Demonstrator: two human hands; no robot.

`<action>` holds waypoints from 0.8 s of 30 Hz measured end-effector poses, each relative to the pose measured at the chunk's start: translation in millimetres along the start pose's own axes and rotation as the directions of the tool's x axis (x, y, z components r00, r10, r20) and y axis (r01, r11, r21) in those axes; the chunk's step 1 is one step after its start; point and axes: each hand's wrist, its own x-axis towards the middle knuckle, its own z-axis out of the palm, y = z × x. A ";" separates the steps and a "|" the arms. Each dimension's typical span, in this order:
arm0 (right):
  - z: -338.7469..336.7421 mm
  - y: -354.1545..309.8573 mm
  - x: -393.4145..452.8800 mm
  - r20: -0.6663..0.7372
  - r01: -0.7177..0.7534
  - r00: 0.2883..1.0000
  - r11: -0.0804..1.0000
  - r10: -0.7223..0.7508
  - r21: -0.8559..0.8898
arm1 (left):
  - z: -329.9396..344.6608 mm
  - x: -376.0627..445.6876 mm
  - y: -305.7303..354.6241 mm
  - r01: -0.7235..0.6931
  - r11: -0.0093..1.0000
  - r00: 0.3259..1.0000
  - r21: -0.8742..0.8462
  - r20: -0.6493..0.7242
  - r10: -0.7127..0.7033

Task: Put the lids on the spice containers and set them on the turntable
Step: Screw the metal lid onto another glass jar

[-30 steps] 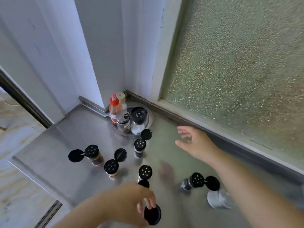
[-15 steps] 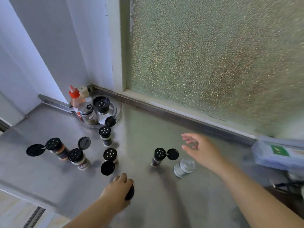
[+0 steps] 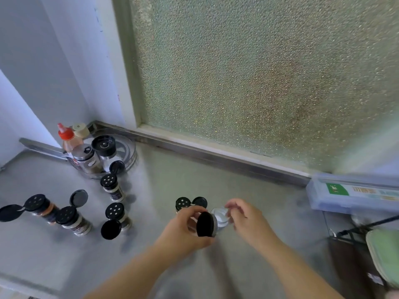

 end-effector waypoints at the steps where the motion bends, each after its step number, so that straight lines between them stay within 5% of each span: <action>1: -1.8 -3.7 -6.7 0.127 -0.098 0.989 0.985 0.080 0.143 | 5.8 0.2 2.6 -0.011 1.000 1.000 0.001 -0.013 0.011; 4: -6.2 -4.3 -19.5 0.378 -0.248 0.917 0.925 0.129 0.286 | 23.3 1.2 10.8 -0.068 0.998 0.996 0.020 -0.053 0.068; 9: -12.4 10.3 -15.7 0.186 -0.082 0.981 0.990 0.059 0.119 | 41.5 7.0 19.6 -0.137 0.986 0.986 0.091 -0.084 0.144; 12: -21.7 12.1 -3.8 0.059 0.127 0.991 0.970 -0.117 -0.205 | 41.1 10.2 18.9 -0.171 0.974 0.968 0.147 -0.158 0.194; 16: -10.0 11.5 19.6 0.175 0.257 0.966 0.805 -0.192 -0.534 | 25.8 6.5 23.2 -0.117 0.985 0.938 0.130 -0.312 0.153; 24: 14.4 16.1 44.8 0.272 0.269 0.954 0.757 -0.126 -0.595 | 7.7 -10.6 3.8 -0.101 0.988 0.891 0.121 -0.431 0.144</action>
